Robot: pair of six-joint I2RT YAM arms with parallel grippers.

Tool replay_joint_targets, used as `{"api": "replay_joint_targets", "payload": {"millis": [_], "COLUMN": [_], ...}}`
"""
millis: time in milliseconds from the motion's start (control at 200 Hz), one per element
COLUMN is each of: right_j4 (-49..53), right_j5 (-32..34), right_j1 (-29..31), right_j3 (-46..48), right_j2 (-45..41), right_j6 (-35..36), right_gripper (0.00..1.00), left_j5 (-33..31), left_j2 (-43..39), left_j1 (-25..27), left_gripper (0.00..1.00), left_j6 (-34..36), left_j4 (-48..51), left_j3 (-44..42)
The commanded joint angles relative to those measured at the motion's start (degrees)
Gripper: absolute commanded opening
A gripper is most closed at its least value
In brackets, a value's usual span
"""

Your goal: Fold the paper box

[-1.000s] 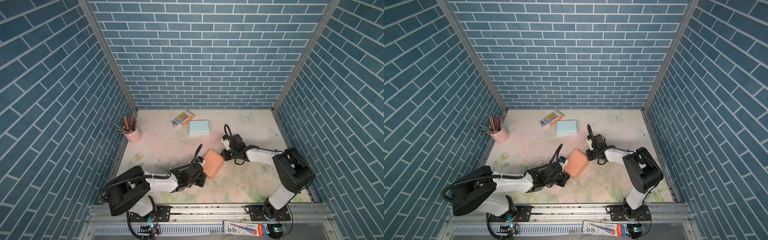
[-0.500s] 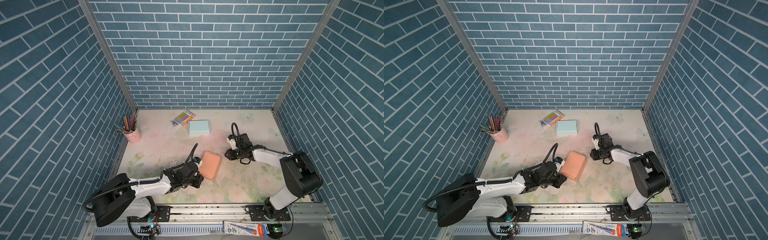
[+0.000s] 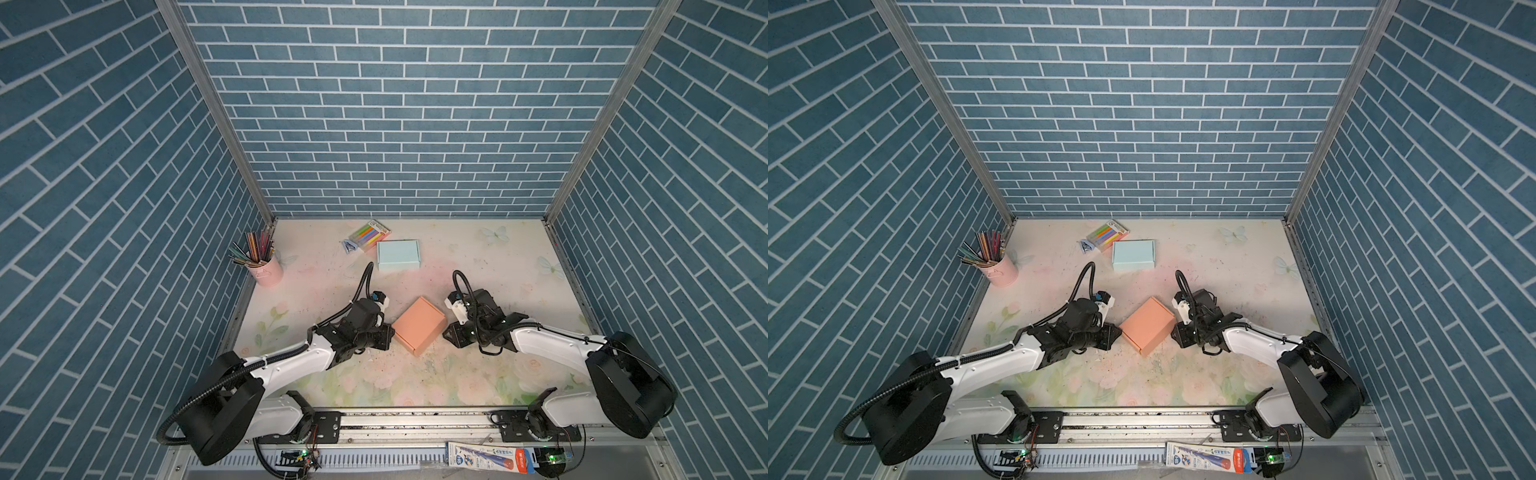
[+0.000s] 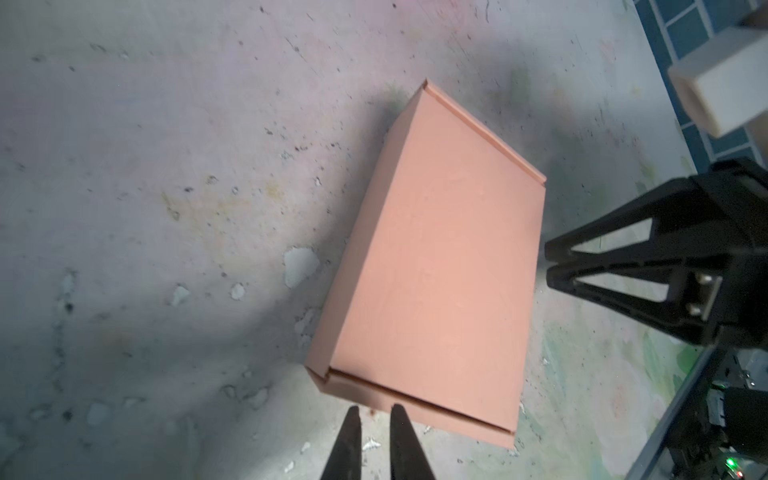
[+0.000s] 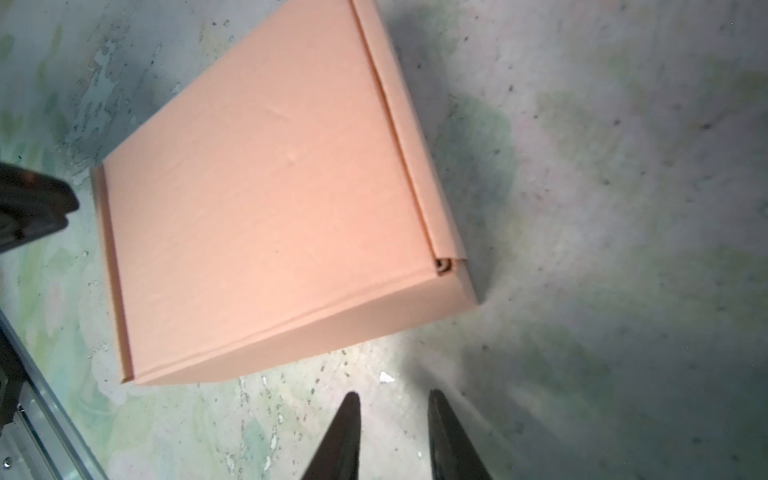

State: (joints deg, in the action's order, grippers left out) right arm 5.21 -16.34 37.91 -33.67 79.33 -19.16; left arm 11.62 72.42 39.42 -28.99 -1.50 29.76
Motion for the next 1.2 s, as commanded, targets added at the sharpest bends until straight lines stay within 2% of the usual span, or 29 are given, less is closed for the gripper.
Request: {"api": "replay_joint_targets", "payload": {"millis": [0, 230, 445, 580, 790, 1020, 1195], "right_j4": [-2.24, -4.88, -8.21, -9.65, -9.04, -7.4, -7.76], "right_j5": [0.05, 0.21, 0.49, 0.21, -0.43, -0.54, -0.36], "right_j1": [0.29, 0.31, 0.24, 0.31, 0.15, -0.46, -0.42], "right_j3": [0.28, -0.3, -0.64, -1.67, -5.23, -8.88, -8.33], "right_j2": [1.46, 4.41, 5.51, 7.42, 10.55, 13.46, 12.43], "right_j6": [-2.66, -1.83, -2.61, -2.75, -1.27, 0.9, 0.52], "right_gripper": [0.3, 0.29, 0.29, 0.28, 0.27, 0.27, 0.26], "left_j5": [-1.19, 0.36, -0.46, 2.08, 4.19, 3.51, 2.18], "left_j2": [0.27, 5.61, 13.74, 16.2, 15.52, 13.16, 10.67], "left_j1": [-3.07, -7.02, -7.02, -7.05, -6.59, -2.17, 0.08], "left_gripper": [0.16, 0.16, 0.16, 0.16, 0.16, 0.16, 0.16], "left_j6": [2.15, 4.81, 7.37, 7.96, 6.48, 2.86, 1.13], "left_j4": [1.51, -1.7, -1.32, -2.53, -5.3, -7.9, -8.33], "left_j3": [1.35, 4.39, 10.01, 10.54, 7.07, 1.92, 0.2]}}
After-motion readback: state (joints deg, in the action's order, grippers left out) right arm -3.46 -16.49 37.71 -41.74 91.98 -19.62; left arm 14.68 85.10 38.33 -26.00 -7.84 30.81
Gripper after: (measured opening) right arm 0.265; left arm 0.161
